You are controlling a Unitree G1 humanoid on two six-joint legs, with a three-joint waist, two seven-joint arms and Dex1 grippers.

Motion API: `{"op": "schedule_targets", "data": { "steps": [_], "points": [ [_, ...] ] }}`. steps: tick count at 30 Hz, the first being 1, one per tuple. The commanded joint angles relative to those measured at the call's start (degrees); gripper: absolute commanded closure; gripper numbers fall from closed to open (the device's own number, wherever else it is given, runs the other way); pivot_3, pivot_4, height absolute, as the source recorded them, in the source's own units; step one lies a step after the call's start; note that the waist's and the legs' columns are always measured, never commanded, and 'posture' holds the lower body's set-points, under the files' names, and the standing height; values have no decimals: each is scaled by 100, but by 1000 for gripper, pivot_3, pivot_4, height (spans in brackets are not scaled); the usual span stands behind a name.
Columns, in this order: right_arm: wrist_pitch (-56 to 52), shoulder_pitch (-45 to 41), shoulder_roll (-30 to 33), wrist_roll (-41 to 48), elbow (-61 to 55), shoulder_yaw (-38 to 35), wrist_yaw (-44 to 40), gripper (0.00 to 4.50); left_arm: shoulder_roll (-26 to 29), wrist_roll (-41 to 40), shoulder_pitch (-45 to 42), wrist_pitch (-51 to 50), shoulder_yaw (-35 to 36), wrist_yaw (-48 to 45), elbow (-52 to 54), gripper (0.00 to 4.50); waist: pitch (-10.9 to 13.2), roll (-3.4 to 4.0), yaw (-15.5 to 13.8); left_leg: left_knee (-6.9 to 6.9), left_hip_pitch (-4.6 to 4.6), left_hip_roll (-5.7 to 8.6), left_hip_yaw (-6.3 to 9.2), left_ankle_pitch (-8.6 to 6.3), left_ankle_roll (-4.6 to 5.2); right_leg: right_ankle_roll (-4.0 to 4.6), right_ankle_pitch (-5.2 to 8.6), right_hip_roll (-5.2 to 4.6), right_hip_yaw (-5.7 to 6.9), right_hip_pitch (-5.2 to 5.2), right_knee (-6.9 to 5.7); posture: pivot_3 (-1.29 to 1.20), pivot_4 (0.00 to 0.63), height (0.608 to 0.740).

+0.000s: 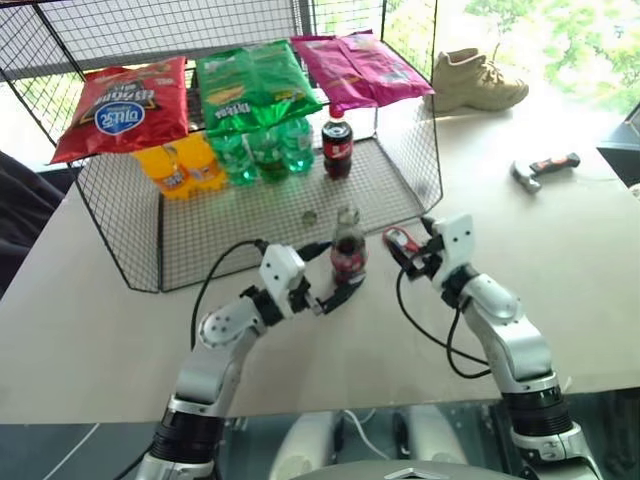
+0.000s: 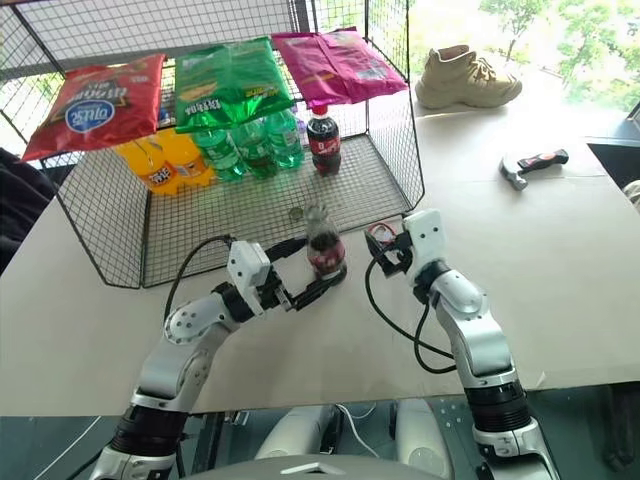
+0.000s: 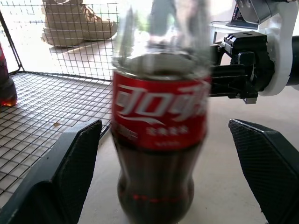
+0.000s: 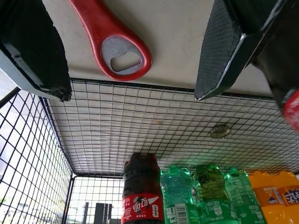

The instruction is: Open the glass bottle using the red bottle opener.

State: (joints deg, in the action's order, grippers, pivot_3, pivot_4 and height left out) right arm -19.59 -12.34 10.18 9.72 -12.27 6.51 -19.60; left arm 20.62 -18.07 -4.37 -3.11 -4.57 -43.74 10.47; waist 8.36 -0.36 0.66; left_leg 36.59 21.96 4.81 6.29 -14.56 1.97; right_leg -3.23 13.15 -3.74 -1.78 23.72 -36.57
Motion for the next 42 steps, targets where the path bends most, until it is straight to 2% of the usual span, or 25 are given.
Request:
{"op": "schedule_targets", "data": {
  "steps": [1,11,30,42],
  "points": [
    [29,-17,-39,48,-320,-1,2,300,43,4,69,250,16,-122,1,0,0,0,-4,0,0,0,0,0,0,0,0,0,0,0,-1,0,150,740],
    [17,41,-115,184,-496,255,-274,300,72,15,84,384,4,-214,-123,0,0,0,4,1,-3,-1,0,0,0,0,0,1,1,-1,-6,0,150,740],
    [31,9,-165,196,-468,281,-292,300,58,7,-7,279,-28,-174,-40,0,-1,-1,3,6,-5,-1,0,0,0,0,0,2,1,-1,-11,0,150,740],
    [142,263,187,236,-302,-230,-321,300,287,-63,464,259,336,66,530,0,-1,-1,0,9,-5,-1,0,0,0,0,0,0,0,-2,-14,0,150,740]
  ]
}}
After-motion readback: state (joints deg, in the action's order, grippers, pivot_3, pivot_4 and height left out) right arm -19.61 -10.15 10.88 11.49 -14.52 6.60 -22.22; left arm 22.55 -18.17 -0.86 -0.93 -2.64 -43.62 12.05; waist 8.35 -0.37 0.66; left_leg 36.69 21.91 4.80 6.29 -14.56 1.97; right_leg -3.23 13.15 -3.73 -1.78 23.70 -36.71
